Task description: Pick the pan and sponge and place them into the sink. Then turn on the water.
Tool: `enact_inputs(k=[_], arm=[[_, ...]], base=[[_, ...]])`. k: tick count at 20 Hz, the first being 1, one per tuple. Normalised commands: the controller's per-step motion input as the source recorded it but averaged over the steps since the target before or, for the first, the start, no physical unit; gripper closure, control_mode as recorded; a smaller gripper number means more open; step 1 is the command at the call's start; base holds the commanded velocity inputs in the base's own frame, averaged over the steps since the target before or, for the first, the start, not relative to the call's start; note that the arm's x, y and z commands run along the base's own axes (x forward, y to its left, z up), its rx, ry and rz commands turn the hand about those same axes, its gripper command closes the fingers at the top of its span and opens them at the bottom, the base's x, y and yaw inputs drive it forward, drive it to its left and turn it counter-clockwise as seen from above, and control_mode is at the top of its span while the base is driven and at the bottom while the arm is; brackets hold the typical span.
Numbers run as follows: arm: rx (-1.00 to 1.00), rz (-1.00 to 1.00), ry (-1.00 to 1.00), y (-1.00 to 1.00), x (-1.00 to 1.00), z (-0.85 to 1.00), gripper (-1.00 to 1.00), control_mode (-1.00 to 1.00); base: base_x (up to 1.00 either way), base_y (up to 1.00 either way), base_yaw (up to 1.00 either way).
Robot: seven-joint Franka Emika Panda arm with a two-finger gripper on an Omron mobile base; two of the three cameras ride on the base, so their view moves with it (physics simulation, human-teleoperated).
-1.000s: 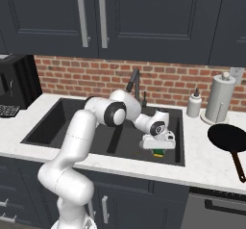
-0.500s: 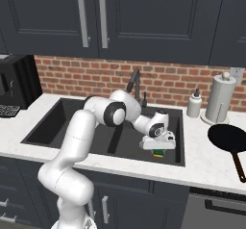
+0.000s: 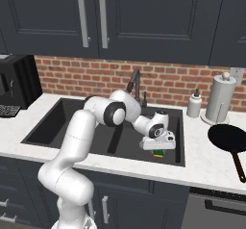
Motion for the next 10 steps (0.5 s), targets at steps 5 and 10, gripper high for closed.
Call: enact_inputs(k=[5,10], arm=[[0.0,0.0,0.0,0.0,0.0,-0.05,-1.0,-1.0],[0.0,0.0,-0.01,0.0,-0.11,0.0,-1.0,-1.0]], base=[[0.0,0.0,0.0],[0.0,0.0,0.0]])
